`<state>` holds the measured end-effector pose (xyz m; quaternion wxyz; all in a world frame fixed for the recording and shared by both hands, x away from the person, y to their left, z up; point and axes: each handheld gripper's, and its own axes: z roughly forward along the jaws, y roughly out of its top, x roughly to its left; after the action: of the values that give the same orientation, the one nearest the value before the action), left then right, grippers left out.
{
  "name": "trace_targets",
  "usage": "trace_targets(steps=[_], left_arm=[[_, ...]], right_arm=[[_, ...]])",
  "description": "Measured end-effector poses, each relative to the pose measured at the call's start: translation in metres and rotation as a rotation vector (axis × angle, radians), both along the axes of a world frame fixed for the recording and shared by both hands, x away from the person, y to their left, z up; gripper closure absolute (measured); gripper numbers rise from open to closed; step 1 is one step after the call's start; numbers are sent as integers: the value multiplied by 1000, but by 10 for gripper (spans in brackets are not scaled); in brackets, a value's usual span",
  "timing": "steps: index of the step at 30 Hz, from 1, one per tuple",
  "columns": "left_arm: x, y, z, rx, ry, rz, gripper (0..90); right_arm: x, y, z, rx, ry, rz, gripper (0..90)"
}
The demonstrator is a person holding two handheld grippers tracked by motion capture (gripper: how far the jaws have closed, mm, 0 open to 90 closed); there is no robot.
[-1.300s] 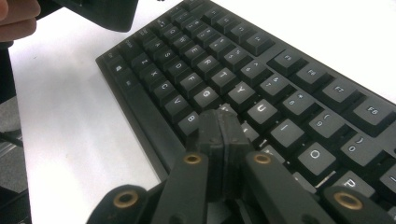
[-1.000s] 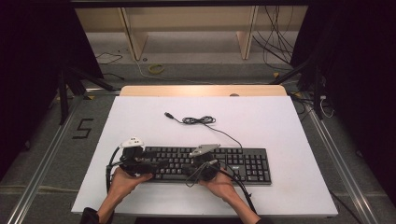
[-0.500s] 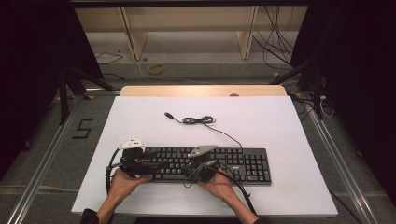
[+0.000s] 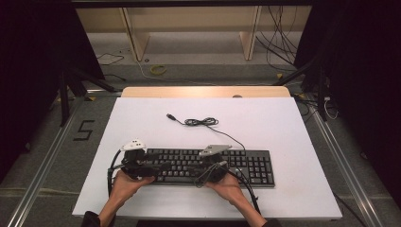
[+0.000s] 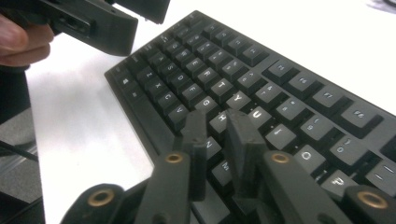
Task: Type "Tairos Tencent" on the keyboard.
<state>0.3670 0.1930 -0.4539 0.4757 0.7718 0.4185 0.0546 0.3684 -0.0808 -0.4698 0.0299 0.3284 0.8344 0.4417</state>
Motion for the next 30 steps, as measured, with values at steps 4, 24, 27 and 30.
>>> trace_targets(steps=[4,24,27,30], left_arm=[[1,-1,0,2,2,-4,315],[6,-8,1,21,5,-24,323],[8,-10,2,24,9,-29,328],[10,-12,1,31,10,-35,343]], right_arm=[[-2,-5,2,14,-9,2,691],[-11,-34,13,68,-33,-34,469],[-13,-39,13,74,-35,-42,459],[-15,-42,14,76,-38,-47,447]])
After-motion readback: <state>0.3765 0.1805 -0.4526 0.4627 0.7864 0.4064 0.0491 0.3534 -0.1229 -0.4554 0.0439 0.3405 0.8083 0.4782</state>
